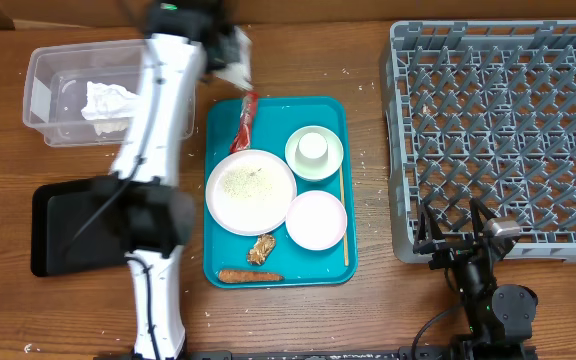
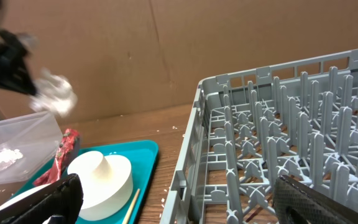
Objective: Sort waste into correct bins and load items into the dishwasher
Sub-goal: 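Carry the second tissue into the clear bin and release, then reach the left gripper back and grasp the red wrapper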
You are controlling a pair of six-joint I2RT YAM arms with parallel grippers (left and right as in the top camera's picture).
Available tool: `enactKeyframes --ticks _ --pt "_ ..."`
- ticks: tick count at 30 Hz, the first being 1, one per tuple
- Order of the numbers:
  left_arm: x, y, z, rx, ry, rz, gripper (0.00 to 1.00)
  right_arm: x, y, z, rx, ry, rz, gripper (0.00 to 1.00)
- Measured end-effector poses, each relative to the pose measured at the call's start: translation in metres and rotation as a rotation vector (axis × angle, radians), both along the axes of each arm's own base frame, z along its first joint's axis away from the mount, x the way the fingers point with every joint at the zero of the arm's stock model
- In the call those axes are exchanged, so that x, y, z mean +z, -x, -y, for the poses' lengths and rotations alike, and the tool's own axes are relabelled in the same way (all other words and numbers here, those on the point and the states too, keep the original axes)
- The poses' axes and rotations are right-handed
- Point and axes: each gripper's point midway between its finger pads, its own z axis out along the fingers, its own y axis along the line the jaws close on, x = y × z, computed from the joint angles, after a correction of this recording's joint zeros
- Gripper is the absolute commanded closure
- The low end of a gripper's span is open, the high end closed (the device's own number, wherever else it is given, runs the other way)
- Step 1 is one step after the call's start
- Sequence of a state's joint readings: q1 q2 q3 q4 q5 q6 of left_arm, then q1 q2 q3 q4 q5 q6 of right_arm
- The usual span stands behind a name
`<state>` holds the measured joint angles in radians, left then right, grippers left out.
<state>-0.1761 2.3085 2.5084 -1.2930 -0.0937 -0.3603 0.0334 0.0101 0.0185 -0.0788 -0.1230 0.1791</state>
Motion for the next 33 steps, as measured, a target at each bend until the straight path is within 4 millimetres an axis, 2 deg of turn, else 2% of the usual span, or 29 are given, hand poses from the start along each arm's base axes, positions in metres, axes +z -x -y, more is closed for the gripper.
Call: enactKeyframes --ticks 3,6,10,11,12,14,15,17,18,23,26,30,33 --pt "0.026 -0.001 -0.055 0.105 -0.005 0.053 0.96 0.000 0.000 0.000 0.000 0.000 0.000 0.00" --pt "0.031 0.002 -0.103 0.195 -0.008 0.057 0.96 0.000 0.000 0.000 0.000 0.000 0.000 0.00" --pt "0.029 0.007 -0.144 0.273 -0.004 0.045 0.95 0.000 0.000 0.000 0.000 0.000 0.000 0.00" --pt "0.030 0.008 -0.151 0.288 -0.003 0.046 0.92 0.000 0.000 0.000 0.000 0.000 0.000 0.00" --pt "0.030 0.009 -0.157 0.299 -0.003 0.047 0.79 0.000 0.000 0.000 0.000 0.000 0.000 0.00" --pt "0.030 0.011 -0.169 0.325 0.001 0.048 0.74 0.000 0.000 0.000 0.000 0.000 0.000 0.00" --pt "0.030 0.011 -0.173 0.331 0.001 0.048 0.65 0.000 0.000 0.000 0.000 0.000 0.000 0.00" --pt "0.030 0.013 -0.183 0.354 0.003 0.049 0.14 0.000 0.000 0.000 0.000 0.000 0.000 0.00" --pt "0.028 0.014 -0.186 0.358 0.001 0.045 0.01 0.000 0.000 0.000 0.000 0.000 0.000 0.00" --pt "0.021 0.022 -0.197 0.380 0.007 0.011 0.00 0.000 0.000 0.000 0.000 0.000 0.000 0.00" --pt "0.019 0.024 -0.190 0.364 0.038 -0.007 0.00 0.000 0.000 0.000 0.000 0.000 0.000 0.00" --pt "0.016 0.023 -0.159 0.262 0.132 -0.029 0.00 0.000 0.000 0.000 0.000 0.000 0.000 0.00" --pt "0.015 0.024 -0.118 0.118 0.199 -0.054 0.00 0.000 0.000 0.000 0.000 0.000 0.000 0.00"
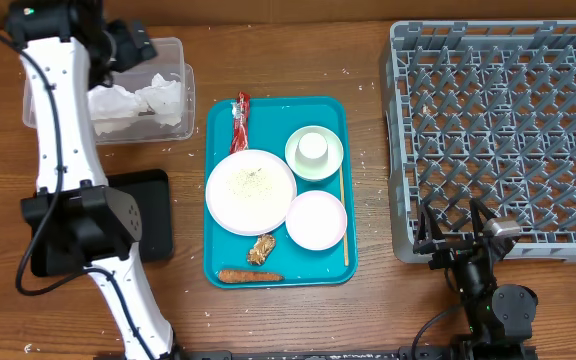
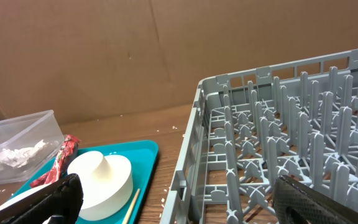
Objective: Sort waste into correct bins and load items into the dishwasher
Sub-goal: 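Reach the left gripper back and grasp the red wrapper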
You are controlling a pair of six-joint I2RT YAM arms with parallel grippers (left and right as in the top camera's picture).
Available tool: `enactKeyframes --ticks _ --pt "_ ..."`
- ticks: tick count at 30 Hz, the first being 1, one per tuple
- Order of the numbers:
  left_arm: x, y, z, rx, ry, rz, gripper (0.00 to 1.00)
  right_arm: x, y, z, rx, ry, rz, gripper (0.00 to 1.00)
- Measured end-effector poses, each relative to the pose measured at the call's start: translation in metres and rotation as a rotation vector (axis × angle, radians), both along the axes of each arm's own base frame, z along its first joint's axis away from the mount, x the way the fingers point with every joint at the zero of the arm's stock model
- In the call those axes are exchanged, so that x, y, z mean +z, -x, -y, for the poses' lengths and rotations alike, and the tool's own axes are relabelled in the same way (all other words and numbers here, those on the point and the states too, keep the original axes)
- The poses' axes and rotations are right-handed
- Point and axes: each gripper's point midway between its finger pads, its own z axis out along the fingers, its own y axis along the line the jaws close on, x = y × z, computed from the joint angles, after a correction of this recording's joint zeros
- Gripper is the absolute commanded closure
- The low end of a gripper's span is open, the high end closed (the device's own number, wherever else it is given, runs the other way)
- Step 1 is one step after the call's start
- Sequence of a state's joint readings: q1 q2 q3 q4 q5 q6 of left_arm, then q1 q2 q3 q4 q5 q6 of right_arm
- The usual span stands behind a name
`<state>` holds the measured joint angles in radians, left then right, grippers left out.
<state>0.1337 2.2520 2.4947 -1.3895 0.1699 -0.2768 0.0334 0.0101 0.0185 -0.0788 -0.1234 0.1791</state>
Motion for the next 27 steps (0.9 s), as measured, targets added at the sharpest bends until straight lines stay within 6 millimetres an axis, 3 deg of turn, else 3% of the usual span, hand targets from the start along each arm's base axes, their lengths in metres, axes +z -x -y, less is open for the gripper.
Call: enactKeyframes --ticks 7,10,13,16,20,26,27 --pt "-0.011 0.015 0.114 -0.284 0.019 -0.052 0.00 0.000 0.000 0.000 0.000 0.000 0.000 0.00" --pt "-0.026 0.024 0.151 -0.348 -0.015 -0.089 0.00 0.000 0.000 0.000 0.000 0.000 0.000 0.00" --pt "-0.047 0.031 0.174 -0.384 -0.053 -0.134 0.00 0.000 0.000 0.000 0.000 0.000 0.000 0.00" --pt "-0.076 0.034 0.186 -0.401 -0.079 -0.190 0.00 0.000 0.000 0.000 0.000 0.000 0.000 0.00" --pt "-0.112 0.034 0.181 -0.363 -0.128 -0.263 0.02 0.000 0.000 0.000 -0.001 0.000 0.000 0.00" --pt "-0.137 0.029 0.169 -0.325 -0.180 -0.295 0.10 0.000 0.000 0.000 0.000 0.000 0.000 0.00" --pt "-0.140 0.028 0.167 -0.320 -0.183 -0.300 0.16 0.000 0.000 0.000 0.000 0.000 0.000 0.00"
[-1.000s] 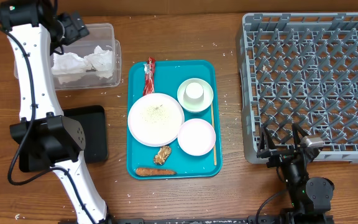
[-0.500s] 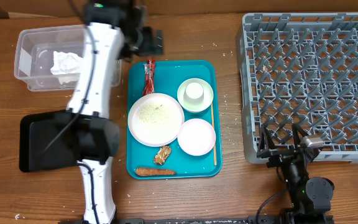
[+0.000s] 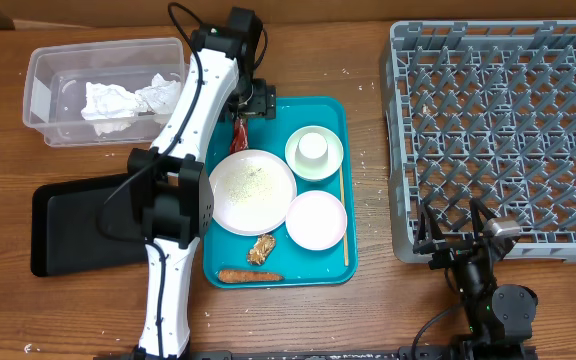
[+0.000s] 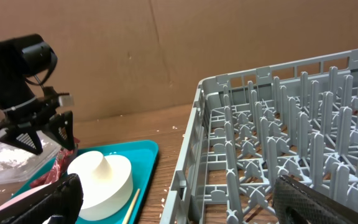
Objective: Sort waste into correct bins and load items into the dishwasher
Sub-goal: 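Reach the left gripper back and grasp the red wrapper, then carry the red wrapper into the clear bin and release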
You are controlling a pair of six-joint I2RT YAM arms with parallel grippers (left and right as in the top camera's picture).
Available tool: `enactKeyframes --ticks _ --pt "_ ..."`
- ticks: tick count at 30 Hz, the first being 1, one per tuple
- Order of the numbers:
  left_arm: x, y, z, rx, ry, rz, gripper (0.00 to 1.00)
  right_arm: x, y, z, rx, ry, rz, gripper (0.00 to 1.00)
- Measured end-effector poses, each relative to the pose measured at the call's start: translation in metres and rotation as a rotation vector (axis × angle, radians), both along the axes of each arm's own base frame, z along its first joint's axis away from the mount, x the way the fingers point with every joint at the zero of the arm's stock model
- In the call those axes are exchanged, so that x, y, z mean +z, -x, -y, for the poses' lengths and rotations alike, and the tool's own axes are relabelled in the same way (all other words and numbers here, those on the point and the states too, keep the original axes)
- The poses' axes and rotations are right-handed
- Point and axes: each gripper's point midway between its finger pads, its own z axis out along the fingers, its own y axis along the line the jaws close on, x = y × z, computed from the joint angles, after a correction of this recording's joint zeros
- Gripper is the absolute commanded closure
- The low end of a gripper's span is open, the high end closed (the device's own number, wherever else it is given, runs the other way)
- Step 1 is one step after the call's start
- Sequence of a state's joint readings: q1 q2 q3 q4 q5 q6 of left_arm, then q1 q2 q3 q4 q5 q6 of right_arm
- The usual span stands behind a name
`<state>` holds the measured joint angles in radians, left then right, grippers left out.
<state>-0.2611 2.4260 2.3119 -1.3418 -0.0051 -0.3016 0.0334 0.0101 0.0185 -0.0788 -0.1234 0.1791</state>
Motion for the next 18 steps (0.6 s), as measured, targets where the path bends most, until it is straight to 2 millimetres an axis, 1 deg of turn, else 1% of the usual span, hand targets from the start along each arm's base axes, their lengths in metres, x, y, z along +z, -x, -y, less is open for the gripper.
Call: enactKeyframes --ticks 2,5,8,9,11,13,14,18 --pt "-0.010 -0.001 -0.002 0.006 -0.012 -0.012 0.20 0.000 0.000 0.000 0.000 0.000 0.000 0.00" --pt "-0.027 -0.006 -0.002 0.012 -0.020 -0.020 0.32 0.000 0.000 0.000 0.000 0.000 0.000 0.00" --pt "-0.038 -0.010 -0.001 0.010 -0.021 -0.020 0.43 0.000 0.000 0.000 0.000 0.000 0.001 0.00" --pt "-0.040 -0.011 0.000 0.007 -0.021 -0.018 0.48 0.000 0.000 0.000 0.000 0.000 0.000 0.00" --pt "-0.042 -0.015 0.000 0.004 -0.020 -0.005 0.75 0.000 0.000 0.000 0.000 0.000 0.000 0.00" --pt "-0.041 -0.016 0.000 0.000 -0.020 0.001 0.90 0.000 0.000 0.000 0.000 0.000 0.000 0.00" --pt "-0.041 -0.016 0.000 -0.006 -0.021 0.000 0.96 0.000 0.000 0.000 0.000 0.000 0.000 0.00" --pt "-0.039 -0.009 -0.002 -0.010 -0.033 -0.029 0.96 0.000 0.000 0.000 0.000 0.000 0.000 0.00"
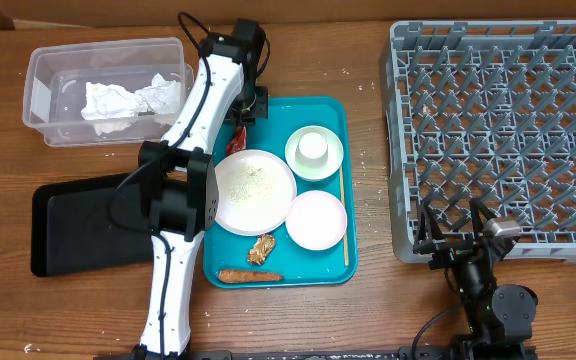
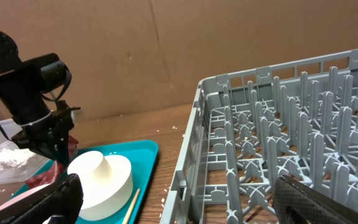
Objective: Sort waste into correct bins and load items into the dishwasher
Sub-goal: 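Carry the red wrapper into the clear bin and release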
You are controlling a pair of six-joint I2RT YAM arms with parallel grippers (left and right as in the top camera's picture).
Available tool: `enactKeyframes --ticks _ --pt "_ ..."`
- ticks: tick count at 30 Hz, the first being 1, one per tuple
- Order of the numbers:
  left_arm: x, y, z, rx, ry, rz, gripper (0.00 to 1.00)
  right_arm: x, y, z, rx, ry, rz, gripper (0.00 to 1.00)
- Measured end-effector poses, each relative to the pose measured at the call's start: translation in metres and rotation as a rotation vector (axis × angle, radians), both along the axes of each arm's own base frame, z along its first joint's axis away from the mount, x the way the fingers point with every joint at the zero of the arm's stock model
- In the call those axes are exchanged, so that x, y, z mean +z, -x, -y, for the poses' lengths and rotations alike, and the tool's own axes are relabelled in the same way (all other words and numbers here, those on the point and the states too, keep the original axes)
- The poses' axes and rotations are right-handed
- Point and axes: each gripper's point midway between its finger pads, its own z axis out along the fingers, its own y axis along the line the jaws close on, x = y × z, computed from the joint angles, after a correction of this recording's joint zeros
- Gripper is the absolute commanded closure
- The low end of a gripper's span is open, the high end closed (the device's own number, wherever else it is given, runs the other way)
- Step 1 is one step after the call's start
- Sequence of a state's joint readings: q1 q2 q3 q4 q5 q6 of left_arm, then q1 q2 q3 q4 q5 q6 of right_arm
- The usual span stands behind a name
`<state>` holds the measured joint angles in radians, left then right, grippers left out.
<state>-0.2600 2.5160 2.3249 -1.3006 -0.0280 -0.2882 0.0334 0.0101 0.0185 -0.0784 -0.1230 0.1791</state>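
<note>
A red wrapper (image 1: 236,141) lies at the far left corner of the teal tray (image 1: 332,108). My left gripper (image 1: 247,108) is down on its far end, fingers still apart, one on each side; the right wrist view shows that gripper (image 2: 50,142) low over the wrapper (image 2: 37,179). The tray also holds a large white plate (image 1: 251,190), a white cup in a green bowl (image 1: 314,152), a small white plate (image 1: 316,220), a chopstick (image 1: 343,215) and food scraps (image 1: 261,248). My right gripper (image 1: 462,236) rests open and empty by the grey dish rack (image 1: 508,130).
A clear bin (image 1: 43,95) holding crumpled tissues (image 1: 118,100) stands at the far left. A black bin (image 1: 68,235) sits in front of it, partly under my left arm. The rack (image 2: 278,143) fills the right side of the table.
My left gripper has come down from just above the red wrapper onto its far end. The right arm and everything on the tray are unmoved.
My left gripper held a crumpled tissue in the air near the tray's far left corner. Then it was over the clear bin, where more tissue lay. Then it hung open above the red wrapper, and now it is lowered onto it.
</note>
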Motion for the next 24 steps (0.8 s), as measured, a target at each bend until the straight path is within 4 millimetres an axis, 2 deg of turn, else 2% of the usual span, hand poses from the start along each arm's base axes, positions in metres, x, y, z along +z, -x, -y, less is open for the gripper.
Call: enactKeyframes --ticks 3,7,9,12,14,15,16,18,21,24 --pt "0.018 -0.001 0.000 0.000 0.003 0.011 0.96 0.000 0.000 0.000 0.000 0.000 0.000 0.00" --pt "0.063 -0.017 -0.003 0.012 0.015 0.106 0.96 0.000 0.000 0.000 0.000 0.000 0.000 0.00" --pt "0.097 -0.031 -0.009 0.027 0.019 0.206 0.96 0.000 0.000 0.000 0.000 0.000 0.000 0.00" --pt "0.146 -0.045 -0.034 0.075 0.002 0.341 0.96 0.000 0.000 0.000 0.000 0.000 0.000 0.00" --pt "0.180 -0.050 -0.061 0.128 -0.018 0.430 0.94 0.000 0.000 0.000 0.000 0.000 0.000 0.00" --pt "0.194 -0.052 -0.077 0.158 -0.031 0.466 0.89 0.000 0.000 0.000 0.000 0.000 0.000 0.00" --pt "0.207 -0.052 -0.095 0.192 -0.047 0.496 0.75 0.000 0.000 0.000 0.000 0.000 0.000 0.00" --pt "0.222 -0.051 -0.129 0.255 -0.082 0.534 0.32 0.000 0.000 0.000 0.000 0.000 0.000 0.00" --pt "0.225 -0.047 -0.176 0.341 -0.127 0.537 0.29 0.000 0.000 0.000 0.000 0.000 0.000 0.00" --pt "0.216 -0.042 -0.209 0.400 -0.143 0.505 0.12 0.000 0.000 0.000 0.000 0.000 0.000 0.00"
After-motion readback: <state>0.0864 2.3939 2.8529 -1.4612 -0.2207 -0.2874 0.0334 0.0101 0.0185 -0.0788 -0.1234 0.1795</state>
